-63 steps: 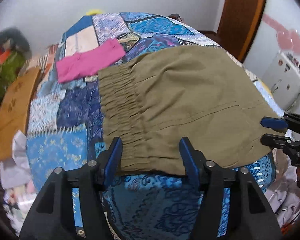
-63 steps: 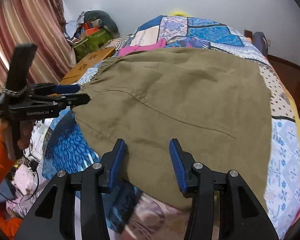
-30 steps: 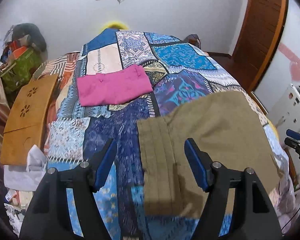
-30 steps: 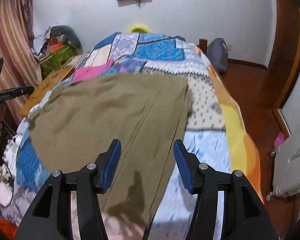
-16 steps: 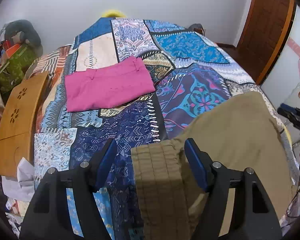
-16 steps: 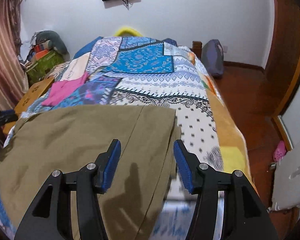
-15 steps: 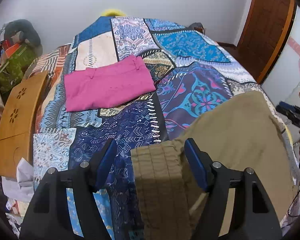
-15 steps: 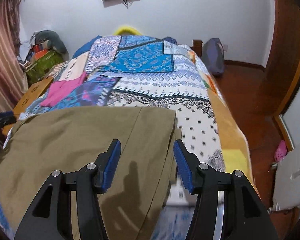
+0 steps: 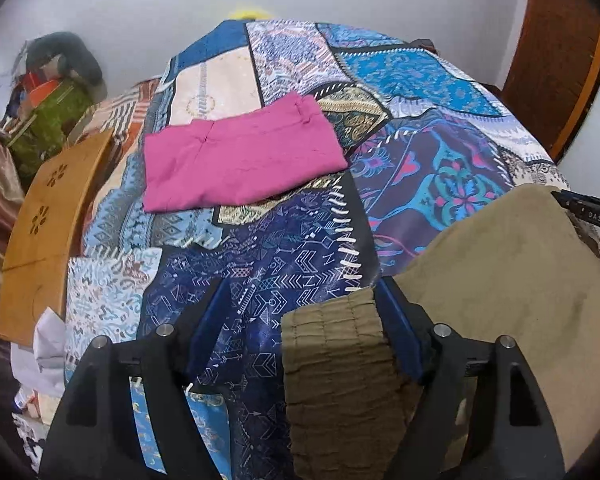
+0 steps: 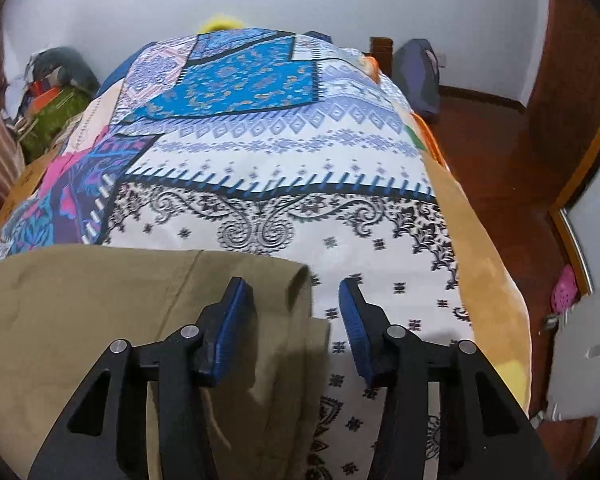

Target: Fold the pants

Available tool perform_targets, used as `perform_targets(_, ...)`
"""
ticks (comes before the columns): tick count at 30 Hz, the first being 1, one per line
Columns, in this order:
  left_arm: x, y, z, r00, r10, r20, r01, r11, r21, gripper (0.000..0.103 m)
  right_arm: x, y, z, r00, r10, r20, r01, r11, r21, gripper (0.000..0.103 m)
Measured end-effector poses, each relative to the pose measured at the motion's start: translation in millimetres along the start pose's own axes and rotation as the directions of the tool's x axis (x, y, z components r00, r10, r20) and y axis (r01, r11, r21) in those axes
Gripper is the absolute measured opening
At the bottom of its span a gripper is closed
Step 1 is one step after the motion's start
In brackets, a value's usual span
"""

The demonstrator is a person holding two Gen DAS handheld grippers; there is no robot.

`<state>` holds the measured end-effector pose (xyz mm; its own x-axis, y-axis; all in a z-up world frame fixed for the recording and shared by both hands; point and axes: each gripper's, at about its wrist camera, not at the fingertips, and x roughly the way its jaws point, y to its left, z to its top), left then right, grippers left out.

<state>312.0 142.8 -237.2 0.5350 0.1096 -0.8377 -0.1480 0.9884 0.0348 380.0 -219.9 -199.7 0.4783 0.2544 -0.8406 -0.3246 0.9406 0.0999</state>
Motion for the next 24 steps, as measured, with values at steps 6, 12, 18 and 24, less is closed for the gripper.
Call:
perform_targets(6,-10,5,4,1.0,-0.017,-0.012,0.017,1.0,-0.025,0.077,-15,8,6,0.999,-0.03,-0.021,0.03,0.999,-0.027,0.043)
perform_targets(12,-65,5,-1,0.998,-0.002,0.069,0.002,1.0,0.01,0.077,-76,25,3,0.997,0.033,0.072,-0.03,0.998,-0.052,0.045)
perform_targets(18,-134,2,-12,0.985,-0.042,0.166,0.037,0.999,0.031,0.077,-149,57,-5,0.979,0.088,0.182,-0.066,0.99,-0.124,0.045)
perform_targets(24,-181,-4,-33,0.971,-0.11,0.214,0.103,0.994,0.042,0.078,-203,87,-20,0.953,0.145,0.266,-0.1,0.98,-0.174,0.046)
